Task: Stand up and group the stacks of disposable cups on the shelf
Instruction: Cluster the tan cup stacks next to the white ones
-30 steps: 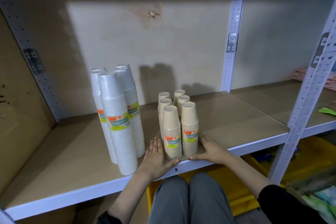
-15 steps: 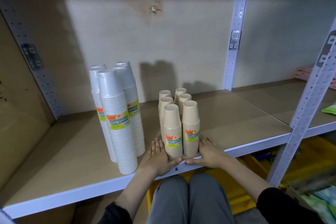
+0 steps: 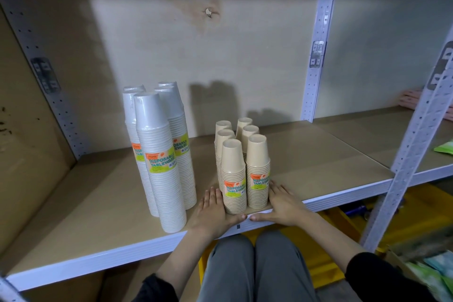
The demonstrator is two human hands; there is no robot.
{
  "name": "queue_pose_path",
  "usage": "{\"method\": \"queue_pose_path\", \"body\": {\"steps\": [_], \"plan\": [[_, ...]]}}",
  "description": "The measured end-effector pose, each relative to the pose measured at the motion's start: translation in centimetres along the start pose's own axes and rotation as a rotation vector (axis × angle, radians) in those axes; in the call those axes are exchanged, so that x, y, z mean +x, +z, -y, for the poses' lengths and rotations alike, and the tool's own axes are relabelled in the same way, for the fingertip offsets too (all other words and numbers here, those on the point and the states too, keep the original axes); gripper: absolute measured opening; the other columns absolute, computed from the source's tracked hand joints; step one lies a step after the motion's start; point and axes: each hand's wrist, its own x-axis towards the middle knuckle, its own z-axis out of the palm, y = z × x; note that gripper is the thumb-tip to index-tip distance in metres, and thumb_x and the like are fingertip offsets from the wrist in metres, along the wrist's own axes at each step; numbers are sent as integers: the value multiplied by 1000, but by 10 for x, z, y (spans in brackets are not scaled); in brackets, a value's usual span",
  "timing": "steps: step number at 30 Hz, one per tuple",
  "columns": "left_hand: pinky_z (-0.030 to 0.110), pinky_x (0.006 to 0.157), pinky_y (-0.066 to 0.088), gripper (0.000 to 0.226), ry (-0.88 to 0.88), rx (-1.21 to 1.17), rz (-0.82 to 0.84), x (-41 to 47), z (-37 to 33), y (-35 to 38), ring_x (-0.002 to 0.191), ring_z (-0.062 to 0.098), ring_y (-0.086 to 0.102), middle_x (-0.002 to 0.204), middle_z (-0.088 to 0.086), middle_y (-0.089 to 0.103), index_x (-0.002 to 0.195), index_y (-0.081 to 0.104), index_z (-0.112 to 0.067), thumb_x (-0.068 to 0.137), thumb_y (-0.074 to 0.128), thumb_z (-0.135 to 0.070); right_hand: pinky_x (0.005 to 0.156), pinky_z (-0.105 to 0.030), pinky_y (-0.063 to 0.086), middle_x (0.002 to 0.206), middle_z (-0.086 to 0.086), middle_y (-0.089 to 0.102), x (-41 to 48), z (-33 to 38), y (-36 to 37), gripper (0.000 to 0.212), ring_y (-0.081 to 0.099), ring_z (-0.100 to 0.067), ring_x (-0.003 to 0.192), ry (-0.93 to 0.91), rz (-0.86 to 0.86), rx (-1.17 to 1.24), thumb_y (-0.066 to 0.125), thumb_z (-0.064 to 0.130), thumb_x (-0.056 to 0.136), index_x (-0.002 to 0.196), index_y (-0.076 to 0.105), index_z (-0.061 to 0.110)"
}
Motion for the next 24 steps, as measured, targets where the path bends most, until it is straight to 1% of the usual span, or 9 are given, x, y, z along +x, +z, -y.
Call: {"method": "queue_pose_path", "body": {"steps": [9, 15, 17, 18, 19, 21, 22, 23, 24], "plan": [[32, 120, 7, 90, 44, 104, -183, -9, 5, 12, 148, 19, 7, 159, 9, 10, 150, 6, -9, 86, 35, -66, 120, -32, 7, 160, -3, 10, -14, -5, 3, 101, 11, -15, 147, 16, -75, -25, 51, 67, 77, 151, 8, 14], [26, 120, 7, 81, 93, 185, -339, -25, 11, 23, 147, 14, 14, 159, 6, 15, 149, 13, -9, 90, 32, -61, 117, -25, 12, 156, 0, 25, -32, -2, 11, 76, 24, -10, 143, 26, -261, -114, 47, 56, 87, 146, 27, 14], [25, 120, 5, 74, 133, 168, -367, -32, 16, 29, 147, 12, 12, 159, 4, 13, 149, 12, -10, 93, 32, -54, 112, -24, 27, 147, -5, 43, -42, 4, 14, 65, 41, -13, 135, 7, -390, -119, 55, 48, 86, 137, 45, 9], [24, 120, 4, 71, 156, 169, -374, -36, 18, 32, 147, 11, 11, 159, 3, 12, 149, 11, -10, 94, 33, -49, 103, -25, 41, 133, -10, 58, -47, 8, 16, 59, 56, -17, 122, -27, -484, -139, 67, 42, 79, 124, 59, 5], [24, 120, 4, 68, 172, 174, -389, -41, 19, 34, 147, 11, 11, 159, 3, 13, 149, 13, -10, 94, 35, -44, 86, -27, 54, 111, -13, 71, -52, 12, 17, 52, 69, -20, 102, -70, -567, -133, 81, 36, 66, 104, 71, 2], [26, 119, 16, 66, 182, 208, -448, -52, 21, 35, 144, 15, 25, 154, 9, 28, 145, 28, -5, 90, 48, -37, 57, -27, 58, 78, -8, 78, -58, 21, 22, 46, 75, -17, 69, -146, -694, -173, 94, 30, 39, 74, 78, 5], [27, 113, 32, 67, 189, 209, -479, -58, 21, 34, 135, 18, 44, 144, 13, 45, 134, 47, -1, 80, 64, -35, 53, -27, 58, 73, -6, 77, -60, 27, 24, 46, 74, -17, 65, -174, -713, -173, 95, 28, 34, 70, 77, 6], [27, 99, 49, 65, 224, 197, -513, -63, 21, 33, 117, 19, 62, 126, 13, 63, 116, 64, 0, 63, 80, -33, 53, -28, 58, 72, -6, 77, -62, 34, 25, 45, 74, -17, 64, -195, -727, -173, 96, 27, 33, 69, 77, 6], [27, 84, 58, 63, 261, 222, -551, -67, 23, 33, 100, 17, 71, 108, 10, 73, 100, 73, -1, 47, 88, -32, 54, -29, 59, 72, -6, 77, -62, 39, 26, 44, 74, -17, 64, -214, -727, -169, 95, 26, 34, 68, 77, 6]]}}
